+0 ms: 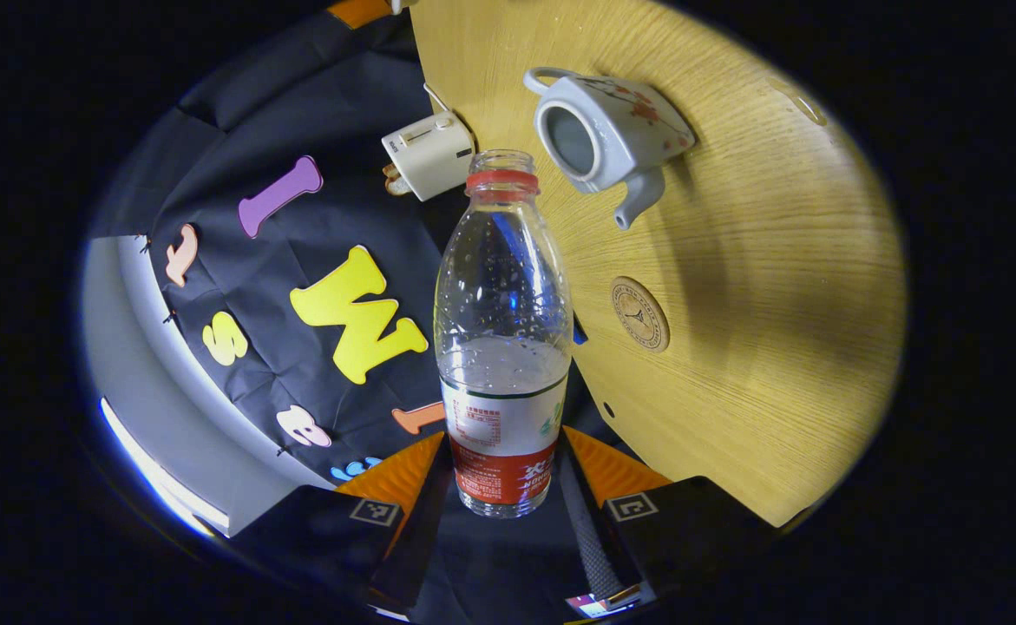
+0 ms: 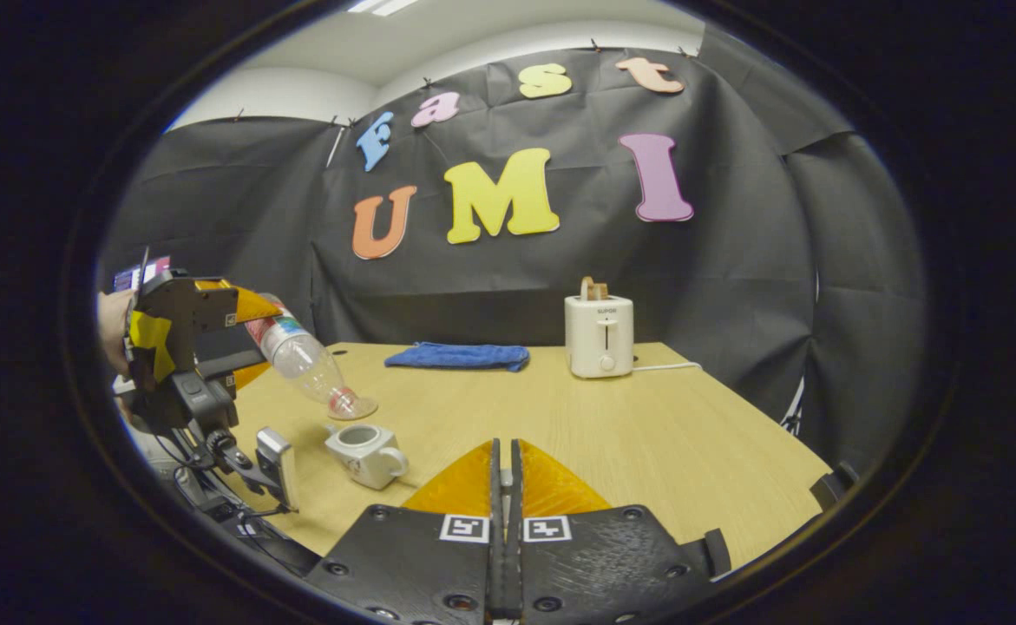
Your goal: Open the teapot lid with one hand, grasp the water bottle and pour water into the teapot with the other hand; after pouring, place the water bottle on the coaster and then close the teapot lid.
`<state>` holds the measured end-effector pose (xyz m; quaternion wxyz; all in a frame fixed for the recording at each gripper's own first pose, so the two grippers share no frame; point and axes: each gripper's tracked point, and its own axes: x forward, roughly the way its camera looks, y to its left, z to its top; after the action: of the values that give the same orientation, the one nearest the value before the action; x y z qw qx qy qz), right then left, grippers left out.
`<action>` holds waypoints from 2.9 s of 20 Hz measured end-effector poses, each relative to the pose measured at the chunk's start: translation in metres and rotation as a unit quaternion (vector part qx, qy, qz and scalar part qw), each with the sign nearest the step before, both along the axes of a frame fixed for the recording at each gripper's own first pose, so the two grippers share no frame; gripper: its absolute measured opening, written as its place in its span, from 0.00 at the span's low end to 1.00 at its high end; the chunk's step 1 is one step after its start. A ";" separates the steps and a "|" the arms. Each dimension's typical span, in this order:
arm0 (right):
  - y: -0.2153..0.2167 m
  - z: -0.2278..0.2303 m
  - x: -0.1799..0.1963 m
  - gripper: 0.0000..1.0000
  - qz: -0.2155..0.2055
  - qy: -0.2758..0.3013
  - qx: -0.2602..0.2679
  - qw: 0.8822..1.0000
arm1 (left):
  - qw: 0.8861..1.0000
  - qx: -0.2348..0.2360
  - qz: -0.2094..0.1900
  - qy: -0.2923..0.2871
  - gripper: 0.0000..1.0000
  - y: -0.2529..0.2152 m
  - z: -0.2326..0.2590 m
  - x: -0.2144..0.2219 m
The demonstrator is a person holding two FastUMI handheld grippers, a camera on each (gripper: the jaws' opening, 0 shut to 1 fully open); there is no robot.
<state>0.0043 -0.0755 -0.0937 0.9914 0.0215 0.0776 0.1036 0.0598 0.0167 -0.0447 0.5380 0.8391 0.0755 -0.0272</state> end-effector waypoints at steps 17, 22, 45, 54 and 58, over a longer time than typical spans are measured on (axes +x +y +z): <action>0.034 0.026 -0.001 0.00 0.018 -0.011 -0.017 1.000 | 0.788 -0.613 0.064 0.010 0.71 0.012 -0.040 -0.037; 0.042 0.030 -0.003 0.00 0.025 -0.014 -0.021 0.999 | 0.615 -0.781 0.102 0.037 0.72 0.013 -0.031 -0.039; 0.041 -0.008 0.005 0.00 0.018 0.024 -0.029 0.999 | 0.498 -0.858 0.101 0.077 0.75 -0.005 -0.087 0.114; 0.043 -0.014 0.009 0.00 0.018 0.032 -0.027 0.999 | 0.509 -0.850 0.102 0.091 0.78 -0.009 -0.099 0.118; 0.044 -0.014 0.007 0.00 0.019 0.031 -0.028 0.999 | 0.511 -0.848 0.102 0.093 0.79 -0.008 -0.096 0.116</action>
<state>0.0109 -0.0311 -0.1078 0.9865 -0.0050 0.1112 0.1198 0.1762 0.0083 -0.1402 0.9827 -0.0378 0.1510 -0.1006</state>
